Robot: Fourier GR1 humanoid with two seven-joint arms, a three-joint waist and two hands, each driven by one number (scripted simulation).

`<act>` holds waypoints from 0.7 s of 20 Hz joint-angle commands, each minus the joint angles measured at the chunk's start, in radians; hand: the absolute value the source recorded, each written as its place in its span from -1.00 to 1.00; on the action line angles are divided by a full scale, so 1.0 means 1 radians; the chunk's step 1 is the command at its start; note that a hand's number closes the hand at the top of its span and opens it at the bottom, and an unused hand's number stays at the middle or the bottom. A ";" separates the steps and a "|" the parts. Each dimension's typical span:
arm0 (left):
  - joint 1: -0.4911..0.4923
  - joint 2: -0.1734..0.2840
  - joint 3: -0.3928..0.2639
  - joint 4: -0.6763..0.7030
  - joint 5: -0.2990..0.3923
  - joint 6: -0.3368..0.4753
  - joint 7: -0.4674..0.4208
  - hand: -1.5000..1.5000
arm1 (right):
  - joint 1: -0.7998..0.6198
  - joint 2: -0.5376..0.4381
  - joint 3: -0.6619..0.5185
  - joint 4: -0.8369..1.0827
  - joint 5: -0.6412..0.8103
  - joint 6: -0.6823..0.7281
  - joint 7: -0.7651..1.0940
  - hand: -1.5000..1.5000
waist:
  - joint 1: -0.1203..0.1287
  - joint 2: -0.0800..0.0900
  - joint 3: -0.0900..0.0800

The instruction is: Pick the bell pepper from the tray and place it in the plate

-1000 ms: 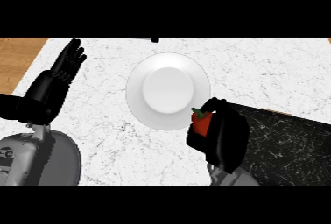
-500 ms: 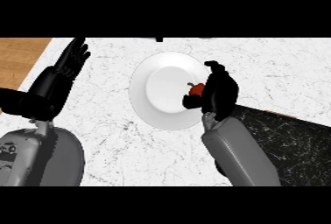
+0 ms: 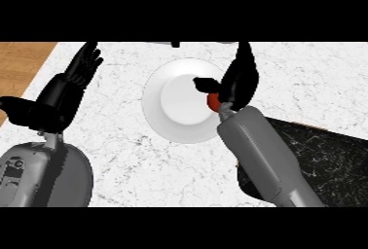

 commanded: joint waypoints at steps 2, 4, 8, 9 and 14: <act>0.027 0.013 0.018 0.008 0.003 -0.009 -0.019 0.00 | -0.082 0.005 0.000 0.074 -0.091 -0.281 0.014 -1.00 | -0.015 -0.009 -0.001; -0.008 0.010 0.031 0.005 0.005 0.011 0.024 0.00 | -0.048 0.005 0.041 0.096 -0.098 -0.381 0.021 -1.00 | -0.040 -0.016 -0.001; 0.090 0.024 0.050 0.004 0.013 -0.017 -0.039 0.00 | 0.007 0.005 0.117 0.081 -0.118 -0.496 0.046 -1.00 | -0.072 -0.028 -0.002; 0.080 0.009 0.039 -0.004 -0.018 0.018 -0.028 0.00 | 0.024 0.005 0.106 0.095 -0.145 -0.523 0.000 -1.00 | -0.080 -0.027 -0.002; 0.078 0.030 0.075 0.015 -0.004 0.002 -0.010 0.00 | 0.152 0.005 0.188 -0.089 -0.093 -0.557 0.017 -1.00 | -0.122 -0.037 -0.002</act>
